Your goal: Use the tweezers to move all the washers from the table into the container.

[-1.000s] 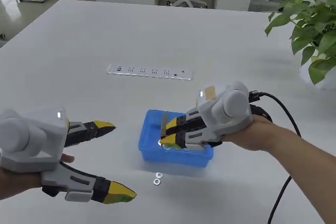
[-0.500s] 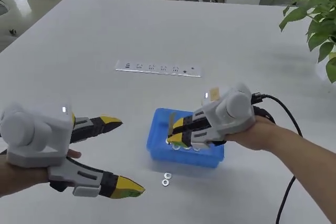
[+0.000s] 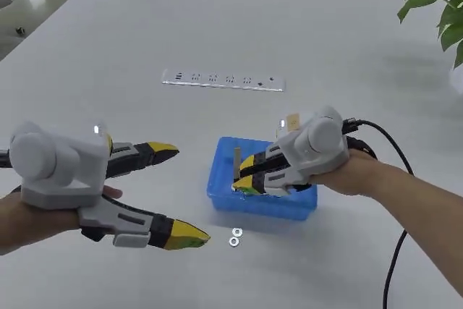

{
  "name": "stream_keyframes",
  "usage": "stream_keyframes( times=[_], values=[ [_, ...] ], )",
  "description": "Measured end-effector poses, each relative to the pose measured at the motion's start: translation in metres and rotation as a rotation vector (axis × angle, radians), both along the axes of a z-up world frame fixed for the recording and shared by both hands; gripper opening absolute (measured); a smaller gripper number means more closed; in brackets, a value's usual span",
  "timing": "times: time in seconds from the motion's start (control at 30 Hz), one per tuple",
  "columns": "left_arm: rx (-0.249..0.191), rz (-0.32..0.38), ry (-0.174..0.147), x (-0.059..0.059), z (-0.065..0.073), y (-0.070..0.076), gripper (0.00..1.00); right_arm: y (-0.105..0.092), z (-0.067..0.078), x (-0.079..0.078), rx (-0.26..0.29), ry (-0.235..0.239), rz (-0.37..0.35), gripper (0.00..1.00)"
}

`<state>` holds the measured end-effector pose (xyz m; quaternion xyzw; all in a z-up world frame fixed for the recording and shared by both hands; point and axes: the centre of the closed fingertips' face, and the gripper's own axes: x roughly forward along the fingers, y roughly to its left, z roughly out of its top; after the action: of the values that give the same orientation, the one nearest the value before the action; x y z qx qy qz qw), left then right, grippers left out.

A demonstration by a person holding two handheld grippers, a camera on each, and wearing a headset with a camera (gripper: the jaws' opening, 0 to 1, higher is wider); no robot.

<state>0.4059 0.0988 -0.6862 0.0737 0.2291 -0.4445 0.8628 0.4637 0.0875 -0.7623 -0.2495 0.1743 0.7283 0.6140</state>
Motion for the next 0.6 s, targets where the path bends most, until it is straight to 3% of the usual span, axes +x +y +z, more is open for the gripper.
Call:
stream_keyframes(
  times=[0.3,0.6],
  values=[
    [-0.003,-0.017,-0.017,0.018,0.004,-0.007,0.78,0.002,-0.005,0.0,-0.007,0.009,0.005,0.1],
    [0.012,-0.069,-0.026,0.031,0.003,-0.018,0.45,0.002,-0.008,0.0,-0.009,0.011,0.015,0.1]
  ],
)
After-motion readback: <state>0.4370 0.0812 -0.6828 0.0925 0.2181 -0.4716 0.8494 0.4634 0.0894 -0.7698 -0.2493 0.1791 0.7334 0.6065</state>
